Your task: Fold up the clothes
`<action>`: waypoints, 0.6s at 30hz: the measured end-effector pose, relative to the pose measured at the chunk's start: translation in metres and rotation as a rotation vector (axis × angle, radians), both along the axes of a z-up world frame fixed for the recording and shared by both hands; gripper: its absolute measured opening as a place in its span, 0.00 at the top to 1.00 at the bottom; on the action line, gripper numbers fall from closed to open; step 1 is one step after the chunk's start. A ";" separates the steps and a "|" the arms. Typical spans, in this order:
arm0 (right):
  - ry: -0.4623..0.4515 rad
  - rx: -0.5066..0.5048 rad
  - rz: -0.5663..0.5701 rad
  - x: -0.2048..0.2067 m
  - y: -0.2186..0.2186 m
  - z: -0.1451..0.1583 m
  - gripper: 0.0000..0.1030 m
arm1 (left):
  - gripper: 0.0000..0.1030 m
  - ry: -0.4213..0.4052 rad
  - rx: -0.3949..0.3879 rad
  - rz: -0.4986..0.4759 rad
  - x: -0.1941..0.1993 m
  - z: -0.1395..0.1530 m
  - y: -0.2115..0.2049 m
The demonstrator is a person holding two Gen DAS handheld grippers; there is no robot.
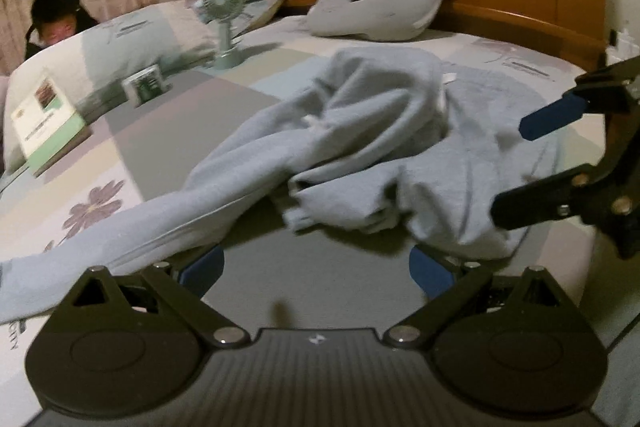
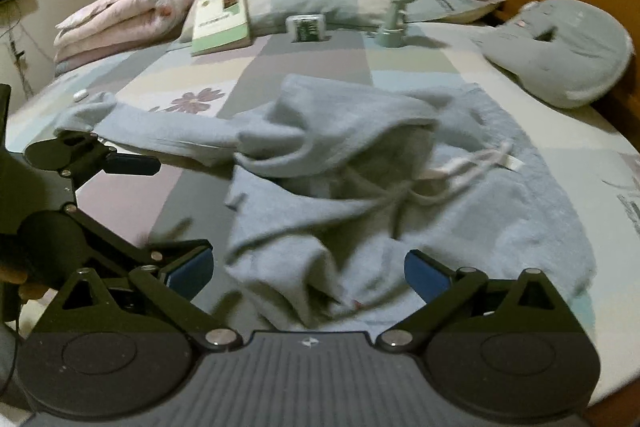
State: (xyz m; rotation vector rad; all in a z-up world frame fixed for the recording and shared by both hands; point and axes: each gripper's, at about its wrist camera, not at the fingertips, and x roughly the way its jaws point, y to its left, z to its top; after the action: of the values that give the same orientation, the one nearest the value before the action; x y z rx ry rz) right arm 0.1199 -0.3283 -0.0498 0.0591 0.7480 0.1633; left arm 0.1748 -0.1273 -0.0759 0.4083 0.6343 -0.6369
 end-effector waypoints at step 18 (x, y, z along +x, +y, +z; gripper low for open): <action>0.086 -0.139 -0.339 0.002 -0.067 -0.034 0.00 | 0.04 0.014 -0.063 -0.014 0.005 -0.003 -0.014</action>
State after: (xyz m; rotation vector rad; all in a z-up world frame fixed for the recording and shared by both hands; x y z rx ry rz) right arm 0.1215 -0.3953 -0.0839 0.0604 0.8222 -0.2157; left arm 0.1800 -0.1413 -0.0788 0.3503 0.6239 -0.6718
